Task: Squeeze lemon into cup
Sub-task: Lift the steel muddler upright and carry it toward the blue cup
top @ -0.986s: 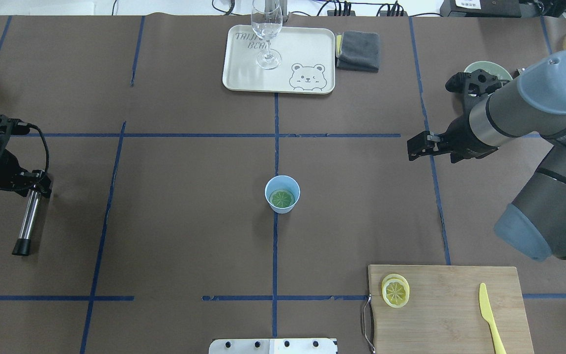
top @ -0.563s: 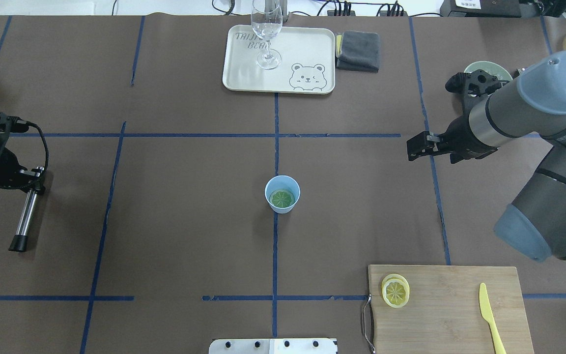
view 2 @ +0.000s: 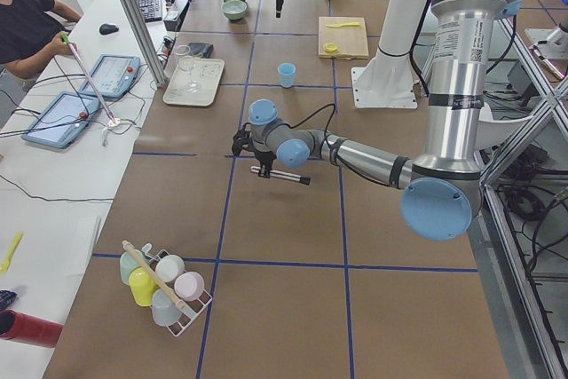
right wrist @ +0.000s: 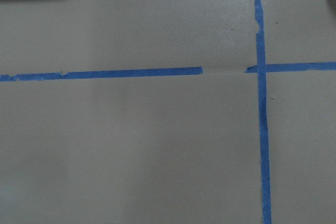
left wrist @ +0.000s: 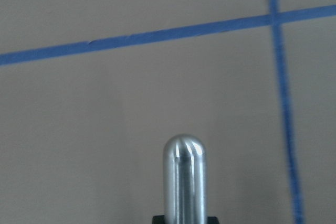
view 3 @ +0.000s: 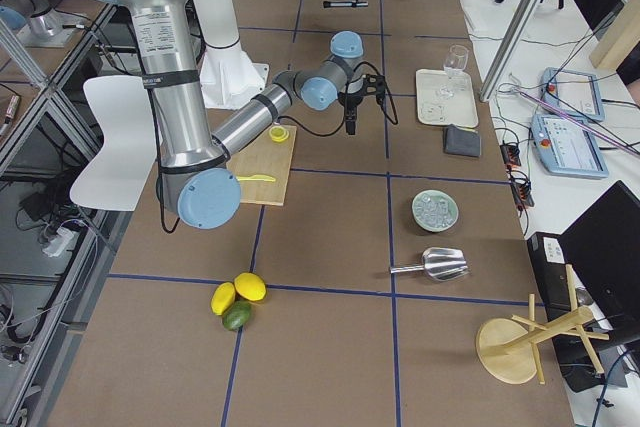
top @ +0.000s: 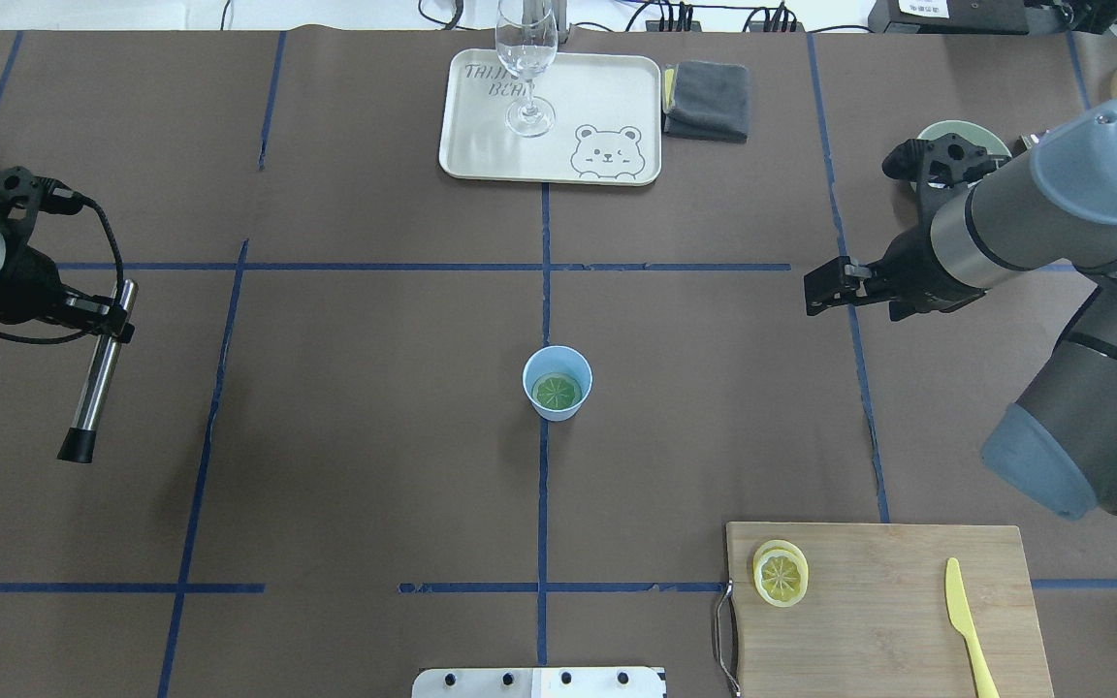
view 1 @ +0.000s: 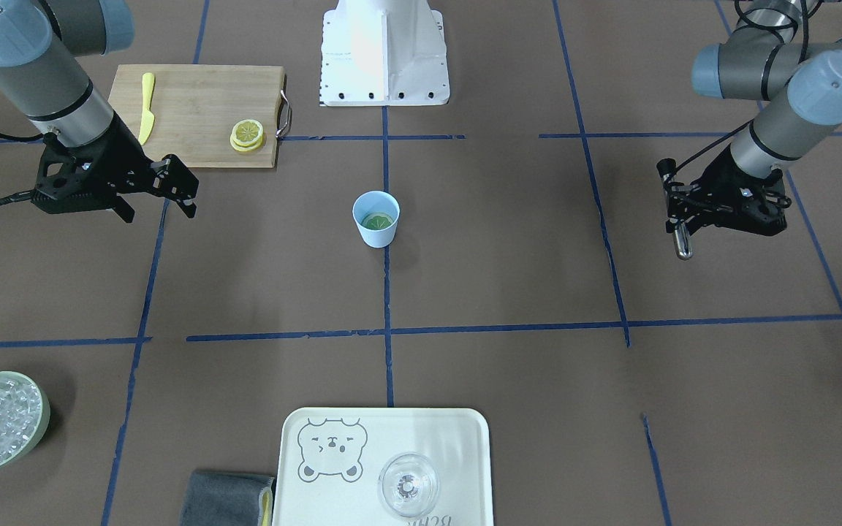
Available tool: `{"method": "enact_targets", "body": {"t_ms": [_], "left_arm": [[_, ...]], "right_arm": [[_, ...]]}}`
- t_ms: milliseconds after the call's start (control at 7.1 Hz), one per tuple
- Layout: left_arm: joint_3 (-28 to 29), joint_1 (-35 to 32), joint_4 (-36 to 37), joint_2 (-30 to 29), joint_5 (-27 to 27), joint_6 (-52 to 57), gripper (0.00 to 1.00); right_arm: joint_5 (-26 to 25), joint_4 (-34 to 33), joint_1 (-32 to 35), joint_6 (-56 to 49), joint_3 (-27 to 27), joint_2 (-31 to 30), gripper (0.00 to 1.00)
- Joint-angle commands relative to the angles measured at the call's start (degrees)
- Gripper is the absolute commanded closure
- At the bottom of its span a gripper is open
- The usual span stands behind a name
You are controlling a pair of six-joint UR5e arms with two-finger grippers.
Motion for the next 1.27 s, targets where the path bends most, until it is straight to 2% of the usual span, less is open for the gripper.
{"method": "enact_targets", "body": {"t_ms": [0,282,422,704,845,1126], "left_arm": [[-6.6,1.48,0.01,-5.27,0.11,0.01,1.0],[-7.59,4.99,-0.43,-14.92,2.29,0.01,1.0],[-7.94,5.27,-2.34,-17.75,2.48,0.53,1.0],[-8.21,9.12,-12.86,-20.58,13.85,0.19,1.0],[-8.12,11.31,-17.61,-21.29,22.09,0.36,1.0],[-6.9,24.01,-24.13,-22.43,48.24,0.62,1.0]], "right_arm": [[0.47,0.0,0.92,-0.17,2.44,-2.12,0.0],[3.8,0.0,3.9,-1.74,2.45,-3.27,0.0],[5.2,0.09,5.57,-3.41,2.54,-4.49,0.0],[6.71,0.0,9.18,-10.6,2.01,-6.96,0.0],[6.71,0.0,9.8,-11.76,1.66,-7.57,0.0],[7.59,0.0,11.99,-15.97,1.22,-9.51,0.0]]}}
